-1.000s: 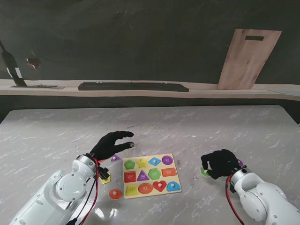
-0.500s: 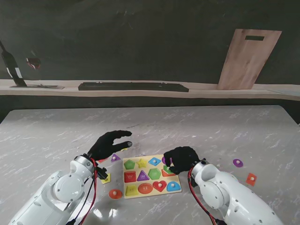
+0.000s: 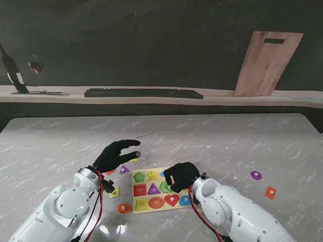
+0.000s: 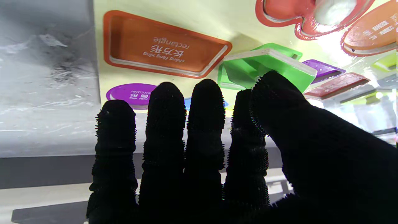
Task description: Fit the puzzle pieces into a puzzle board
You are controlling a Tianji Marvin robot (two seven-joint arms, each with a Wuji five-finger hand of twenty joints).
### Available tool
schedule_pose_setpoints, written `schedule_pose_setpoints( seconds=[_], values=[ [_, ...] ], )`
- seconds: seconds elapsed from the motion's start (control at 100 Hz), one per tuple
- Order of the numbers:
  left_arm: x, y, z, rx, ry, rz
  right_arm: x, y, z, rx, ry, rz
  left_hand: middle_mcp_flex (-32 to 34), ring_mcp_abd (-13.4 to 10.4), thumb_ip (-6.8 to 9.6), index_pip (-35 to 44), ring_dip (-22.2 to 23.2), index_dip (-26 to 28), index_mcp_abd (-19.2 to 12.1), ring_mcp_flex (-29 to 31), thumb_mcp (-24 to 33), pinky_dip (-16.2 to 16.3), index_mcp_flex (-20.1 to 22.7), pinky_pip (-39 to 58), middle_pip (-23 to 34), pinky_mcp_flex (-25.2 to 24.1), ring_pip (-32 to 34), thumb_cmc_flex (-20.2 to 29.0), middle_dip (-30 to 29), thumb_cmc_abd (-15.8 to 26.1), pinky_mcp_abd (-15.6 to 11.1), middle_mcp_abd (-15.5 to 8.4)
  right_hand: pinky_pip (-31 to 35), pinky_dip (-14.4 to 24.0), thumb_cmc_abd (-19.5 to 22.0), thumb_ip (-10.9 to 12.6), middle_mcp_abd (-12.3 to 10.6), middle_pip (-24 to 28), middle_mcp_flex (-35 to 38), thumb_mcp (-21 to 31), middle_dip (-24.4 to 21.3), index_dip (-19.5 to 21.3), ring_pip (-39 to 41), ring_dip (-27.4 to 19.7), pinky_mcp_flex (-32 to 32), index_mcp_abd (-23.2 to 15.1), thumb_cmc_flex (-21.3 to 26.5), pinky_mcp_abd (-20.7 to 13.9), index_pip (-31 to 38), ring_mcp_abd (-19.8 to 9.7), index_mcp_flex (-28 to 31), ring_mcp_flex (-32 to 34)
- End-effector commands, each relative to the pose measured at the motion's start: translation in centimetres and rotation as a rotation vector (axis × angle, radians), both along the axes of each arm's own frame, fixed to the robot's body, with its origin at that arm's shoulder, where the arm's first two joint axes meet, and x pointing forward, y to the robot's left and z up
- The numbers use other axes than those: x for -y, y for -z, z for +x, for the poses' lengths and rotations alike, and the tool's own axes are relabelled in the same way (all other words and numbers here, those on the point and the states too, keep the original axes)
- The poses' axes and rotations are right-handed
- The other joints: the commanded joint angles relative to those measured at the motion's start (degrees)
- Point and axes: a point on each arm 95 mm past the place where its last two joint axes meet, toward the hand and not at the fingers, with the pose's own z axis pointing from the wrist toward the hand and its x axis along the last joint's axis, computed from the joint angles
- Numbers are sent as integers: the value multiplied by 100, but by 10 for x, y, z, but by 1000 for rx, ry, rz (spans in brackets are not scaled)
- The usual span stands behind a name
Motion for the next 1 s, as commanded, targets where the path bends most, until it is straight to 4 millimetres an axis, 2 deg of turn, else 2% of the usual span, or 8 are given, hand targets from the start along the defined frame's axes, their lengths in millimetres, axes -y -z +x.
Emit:
schedule_pose_setpoints(
  seconds=[0.0,0.41,0.99],
  values=[
    [1,-1,-1,3,4,-8,-8,1,-2,0,-7,10,58,56,188,-19,106,55,-120,132,-50,-9,122,104,-7,-65,125,-38,42,163,-945,-22,213,109,194,279,271,167,138,85,-10,195,178,57,-8,-71,218,178,174,74,392,143],
    [0,0,-1,3,5,-9,-17,8,7,24,-2,-47,77,49,188,-14,109,58,-123,148,-52,-7,133,114,-3,-60,132,-42,44,163,-941,-16,290,105,190,304,281,215,139,68,-12,219,230,51,28,-24,232,214,163,92,380,184],
    [0,0,-1,1,7,-7,-22,20,7,-2,1,-99,67,50,188,-15,105,57,-115,140,-51,-14,121,107,-6,-64,126,-39,45,160,-943,-14,352,75,189,319,286,278,159,49,-6,209,286,37,62,42,191,234,179,91,366,229]
  ],
)
